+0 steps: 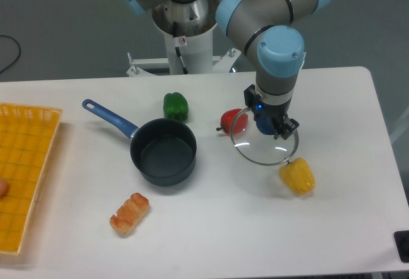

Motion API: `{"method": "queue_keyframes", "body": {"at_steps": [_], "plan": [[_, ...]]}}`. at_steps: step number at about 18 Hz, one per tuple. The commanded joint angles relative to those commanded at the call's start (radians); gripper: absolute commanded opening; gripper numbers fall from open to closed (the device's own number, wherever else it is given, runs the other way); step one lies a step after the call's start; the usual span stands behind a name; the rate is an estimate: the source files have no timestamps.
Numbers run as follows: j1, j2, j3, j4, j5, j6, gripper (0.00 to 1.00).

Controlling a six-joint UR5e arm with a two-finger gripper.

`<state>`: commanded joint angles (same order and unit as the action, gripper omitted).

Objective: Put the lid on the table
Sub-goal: 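Carry the held glass lid by its knob away from the red pepper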

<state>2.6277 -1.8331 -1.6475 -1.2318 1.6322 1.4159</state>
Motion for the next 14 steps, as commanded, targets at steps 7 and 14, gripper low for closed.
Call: {"method": "queue_keyframes", "body": {"at_steps": [7, 14], "plan": [[-0.002, 0.0, -0.003, 0.003, -0.005, -0.012, 0.4], [-0.011, 0.002, -0.003, 0.0, -0.005, -0.043, 0.4]]}}
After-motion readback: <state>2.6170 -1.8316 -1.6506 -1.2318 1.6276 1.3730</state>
